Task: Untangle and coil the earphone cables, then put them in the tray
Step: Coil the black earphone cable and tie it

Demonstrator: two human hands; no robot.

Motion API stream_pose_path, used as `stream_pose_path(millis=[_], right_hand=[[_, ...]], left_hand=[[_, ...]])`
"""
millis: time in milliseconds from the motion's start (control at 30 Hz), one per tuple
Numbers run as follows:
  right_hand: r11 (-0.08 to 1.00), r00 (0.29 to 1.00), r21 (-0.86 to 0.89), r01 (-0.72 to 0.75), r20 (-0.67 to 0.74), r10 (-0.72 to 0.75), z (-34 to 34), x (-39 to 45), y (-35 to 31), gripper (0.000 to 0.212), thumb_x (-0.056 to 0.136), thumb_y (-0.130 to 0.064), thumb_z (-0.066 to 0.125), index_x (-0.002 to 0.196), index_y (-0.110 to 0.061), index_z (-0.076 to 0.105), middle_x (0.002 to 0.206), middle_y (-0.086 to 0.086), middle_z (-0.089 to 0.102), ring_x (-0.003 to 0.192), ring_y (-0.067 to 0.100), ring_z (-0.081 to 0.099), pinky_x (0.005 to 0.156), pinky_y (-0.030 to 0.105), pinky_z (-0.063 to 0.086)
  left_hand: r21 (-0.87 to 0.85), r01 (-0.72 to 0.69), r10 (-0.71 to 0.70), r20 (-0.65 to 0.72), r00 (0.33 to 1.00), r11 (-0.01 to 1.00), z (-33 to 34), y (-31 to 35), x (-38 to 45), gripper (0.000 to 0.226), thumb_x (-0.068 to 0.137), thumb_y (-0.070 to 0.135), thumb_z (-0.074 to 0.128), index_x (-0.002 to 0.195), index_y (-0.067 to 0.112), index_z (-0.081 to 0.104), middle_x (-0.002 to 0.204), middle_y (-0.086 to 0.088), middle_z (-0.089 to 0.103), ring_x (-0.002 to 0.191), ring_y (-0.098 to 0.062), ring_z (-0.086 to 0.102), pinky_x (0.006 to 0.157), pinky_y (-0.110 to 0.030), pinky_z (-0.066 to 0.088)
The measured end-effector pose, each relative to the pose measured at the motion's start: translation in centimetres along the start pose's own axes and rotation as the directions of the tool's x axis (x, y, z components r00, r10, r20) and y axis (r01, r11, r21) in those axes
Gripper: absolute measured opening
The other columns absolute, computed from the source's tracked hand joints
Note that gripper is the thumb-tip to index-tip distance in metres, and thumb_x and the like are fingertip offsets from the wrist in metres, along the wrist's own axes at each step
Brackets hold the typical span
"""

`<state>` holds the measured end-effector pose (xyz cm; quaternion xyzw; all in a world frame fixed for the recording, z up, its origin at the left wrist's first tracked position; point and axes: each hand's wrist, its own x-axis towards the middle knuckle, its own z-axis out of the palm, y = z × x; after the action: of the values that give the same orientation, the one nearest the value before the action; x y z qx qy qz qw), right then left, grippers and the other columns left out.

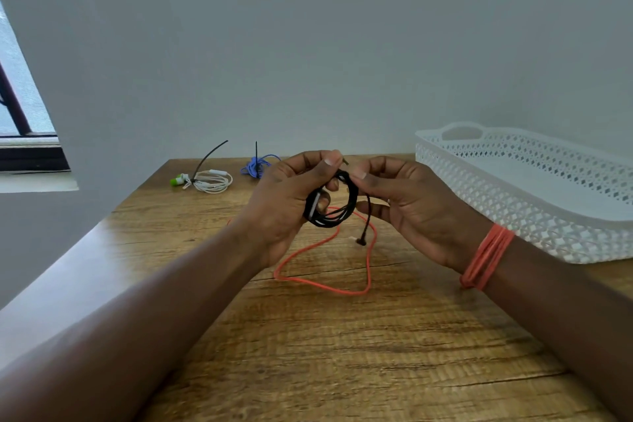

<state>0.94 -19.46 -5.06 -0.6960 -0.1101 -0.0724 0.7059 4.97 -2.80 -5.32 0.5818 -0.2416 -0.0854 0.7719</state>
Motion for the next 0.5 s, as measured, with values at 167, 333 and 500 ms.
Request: stream_pose_path(millis=[167, 333, 500], right_hand=[[0.998, 0.998, -0.038, 0.048, -0.036, -0.049, 0.07, -0.03, 0.25, 0.021, 0.073, -0.028, 0.072, 0.086, -0.012, 0.066, 0.098, 0.013, 0.068, 0.091, 0.019, 0.064, 0.086, 0.04, 0.051], [0.999, 0.999, 0.034, 0.033, 0.011, -0.034, -0.04, 0.05, -0.16, 0.033, 0.08, -0.018, 0.071, 0.109, -0.004, 0.064, 0.099, 0.018, 0.066, 0.093, 0.024, 0.063, 0.086, 0.041, 0.048], [0.997, 0.996, 0.002, 0.083, 0.038, -0.084, -0.02, 0.08, -0.45, 0.023, 0.088, -0.016, 0.061, 0.107, -0.009, 0.072, 0.096, 0.012, 0.069, 0.094, 0.025, 0.061, 0.084, 0.037, 0.05]], left_hand=[[0.021, 0.049, -0.05, 0.052, 0.997, 0.999, 0.09, -0.16, -0.17, 0.024, 0.079, 0.031, 0.063, 0.09, 0.01, 0.065, 0.065, 0.002, 0.055, 0.05, -0.01, 0.04, 0.056, -0.021, 0.035], [0.077, 0.045, -0.053, 0.109, 0.993, 0.996, -0.15, 0.0, -0.21, 0.021, 0.079, 0.031, 0.064, 0.083, 0.011, 0.069, 0.065, 0.001, 0.055, 0.052, -0.008, 0.041, 0.053, -0.016, 0.037], [0.158, -0.01, -0.006, 0.101, 0.995, 0.987, -0.32, 0.55, 0.07, 0.032, 0.08, 0.033, 0.064, 0.092, 0.004, 0.069, 0.064, 0.0, 0.056, 0.049, -0.007, 0.042, 0.051, -0.014, 0.038]])
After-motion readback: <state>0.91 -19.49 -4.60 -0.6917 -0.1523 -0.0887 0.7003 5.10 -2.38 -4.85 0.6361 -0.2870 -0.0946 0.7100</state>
